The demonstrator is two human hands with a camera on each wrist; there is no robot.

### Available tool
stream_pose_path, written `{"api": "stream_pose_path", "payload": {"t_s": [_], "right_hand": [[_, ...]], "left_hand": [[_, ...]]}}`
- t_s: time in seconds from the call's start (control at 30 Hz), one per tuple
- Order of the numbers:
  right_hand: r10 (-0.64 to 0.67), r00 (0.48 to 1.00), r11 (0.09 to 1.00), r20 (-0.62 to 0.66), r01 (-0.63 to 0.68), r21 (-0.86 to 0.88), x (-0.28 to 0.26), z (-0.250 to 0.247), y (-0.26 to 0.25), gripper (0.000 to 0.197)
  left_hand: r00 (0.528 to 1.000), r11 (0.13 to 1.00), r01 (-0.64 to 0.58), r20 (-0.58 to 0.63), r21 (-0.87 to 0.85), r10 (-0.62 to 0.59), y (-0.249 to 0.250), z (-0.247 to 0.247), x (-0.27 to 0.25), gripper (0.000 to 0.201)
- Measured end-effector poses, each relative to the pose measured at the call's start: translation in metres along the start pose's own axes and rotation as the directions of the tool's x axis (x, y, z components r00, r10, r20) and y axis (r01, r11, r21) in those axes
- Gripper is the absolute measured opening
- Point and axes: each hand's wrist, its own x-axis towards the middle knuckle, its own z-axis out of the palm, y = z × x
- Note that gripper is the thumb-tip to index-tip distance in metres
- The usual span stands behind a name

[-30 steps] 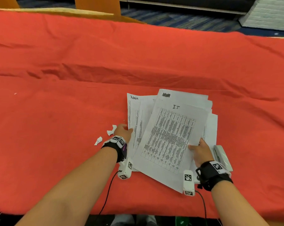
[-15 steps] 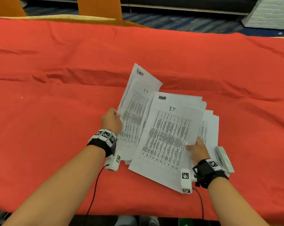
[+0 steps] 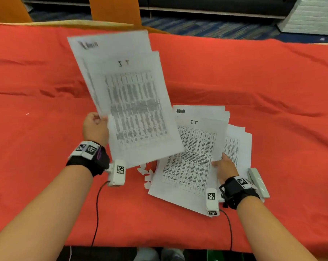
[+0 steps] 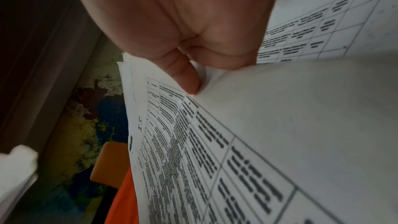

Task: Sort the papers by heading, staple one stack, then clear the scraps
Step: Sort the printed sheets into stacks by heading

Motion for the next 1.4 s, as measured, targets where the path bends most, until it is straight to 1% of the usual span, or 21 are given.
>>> {"api": "stream_pose_path", "payload": {"t_s": [0.03, 0.1, 0.17, 0.23, 0.3, 0.37, 0.43, 0.47, 0.5, 0.53, 0.57, 0.63, 0.73, 0.83, 0.93, 0.97, 1.03, 1.13, 1.2, 1.3, 1.4], "right_hand": [[-0.004, 1.0, 1.0, 0.011, 0.004, 0.006, -0.002, 0.003, -0.003, 0.046], [-0.008, 1.0, 1.0, 0.025, 0.008, 0.02, -0.005, 0.01, -0.007, 0.043], [0.004, 0.999, 0.998, 0.054, -0.007, 0.061, -0.006, 0.014, -0.007, 0.041], [0.006, 0.997, 0.997, 0.082, -0.012, 0.078, -0.007, 0.019, -0.006, 0.039], [-0.002, 0.994, 0.998, 0.109, -0.004, 0.062, -0.01, 0.023, -0.006, 0.036], [-0.005, 0.991, 0.997, 0.132, -0.005, 0.08, -0.013, 0.025, -0.006, 0.037], [-0.004, 0.986, 0.99, 0.164, -0.019, 0.141, -0.02, 0.027, -0.008, 0.03], [0.0, 0.985, 0.989, 0.173, -0.026, 0.146, -0.022, 0.027, -0.009, 0.032], [0.005, 0.983, 0.992, 0.183, -0.028, 0.123, -0.024, 0.027, -0.012, 0.04], [-0.004, 0.98, 0.997, 0.2, -0.012, 0.075, -0.027, 0.027, -0.014, 0.045], [-0.032, 0.977, 0.999, 0.21, 0.025, 0.037, -0.029, 0.027, -0.017, 0.045], [-0.13, 0.968, 0.99, 0.213, 0.138, -0.023, -0.031, 0.027, -0.022, 0.04], [-0.296, 0.931, 0.94, 0.214, 0.324, -0.11, -0.038, 0.024, -0.04, 0.044], [-0.424, 0.887, 0.891, 0.181, 0.444, -0.092, -0.046, 0.024, -0.066, 0.043], [-0.523, 0.839, 0.841, 0.15, 0.536, -0.067, -0.051, 0.025, -0.084, 0.04], [-0.534, 0.833, 0.836, 0.144, 0.546, -0.063, -0.052, 0.026, -0.087, 0.039], [-0.533, 0.832, 0.839, 0.156, 0.544, -0.036, -0.054, 0.026, -0.089, 0.04], [-0.534, 0.828, 0.836, 0.171, 0.547, -0.035, -0.054, 0.028, -0.088, 0.047], [-0.562, 0.814, 0.82, 0.147, 0.572, -0.033, -0.056, 0.03, -0.09, 0.043], [-0.592, 0.798, 0.803, 0.111, 0.596, -0.001, -0.063, 0.041, -0.095, 0.026], [-0.6, 0.796, 0.799, 0.088, 0.601, 0.005, -0.07, 0.049, -0.099, 0.026]], "left_hand": [[0.997, 0.999, 0.037, 0.064, 0.015, -0.038, -0.008, 0.009, -0.009, 0.019], [0.973, 0.992, 0.102, 0.2, 0.073, -0.115, -0.024, 0.027, -0.032, 0.008], [0.928, 0.975, 0.138, 0.322, 0.174, -0.189, -0.043, 0.041, -0.057, 0.008], [0.877, 0.957, 0.159, 0.41, 0.242, -0.249, -0.056, 0.051, -0.076, 0.013], [0.831, 0.945, 0.191, 0.47, 0.265, -0.299, -0.059, 0.057, -0.09, 0.013], [0.799, 0.936, 0.236, 0.495, 0.263, -0.34, -0.056, 0.061, -0.099, 0.015], [0.787, 0.928, 0.269, 0.496, 0.26, -0.367, -0.049, 0.062, -0.104, 0.014], [0.784, 0.927, 0.283, 0.497, 0.245, -0.371, -0.045, 0.062, -0.105, 0.015], [0.782, 0.929, 0.298, 0.502, 0.218, -0.369, -0.042, 0.062, -0.106, 0.019], [0.782, 0.935, 0.3, 0.514, 0.186, -0.353, -0.04, 0.062, -0.106, 0.024], [0.788, 0.945, 0.284, 0.523, 0.16, -0.325, -0.036, 0.063, -0.106, 0.028], [0.816, 0.97, 0.209, 0.526, 0.122, -0.242, -0.027, 0.062, -0.106, 0.029], [0.858, 0.994, 0.111, 0.507, -0.021, -0.086, -0.006, 0.06, -0.104, 0.029], [0.887, 0.988, 0.016, 0.458, -0.153, 0.056, 0.015, 0.057, -0.099, 0.034], [0.9, 0.964, -0.026, 0.414, -0.263, 0.137, 0.032, 0.049, -0.1, 0.032], [0.9, 0.956, -0.036, 0.407, -0.29, 0.157, 0.035, 0.046, -0.101, 0.033], [0.896, 0.947, -0.023, 0.414, -0.321, 0.162, 0.037, 0.042, -0.105, 0.039], [0.899, 0.941, 0.028, 0.42, -0.337, 0.124, 0.038, 0.04, -0.107, 0.048], [0.916, 0.944, 0.02, 0.385, -0.331, 0.115, 0.042, 0.043, -0.107, 0.043], [0.932, 0.943, 0.019, 0.347, -0.332, 0.103, 0.049, 0.05, -0.108, 0.03], [0.938, 0.942, 0.003, 0.327, -0.336, 0.114, 0.054, 0.052, -0.108, 0.027]]}}
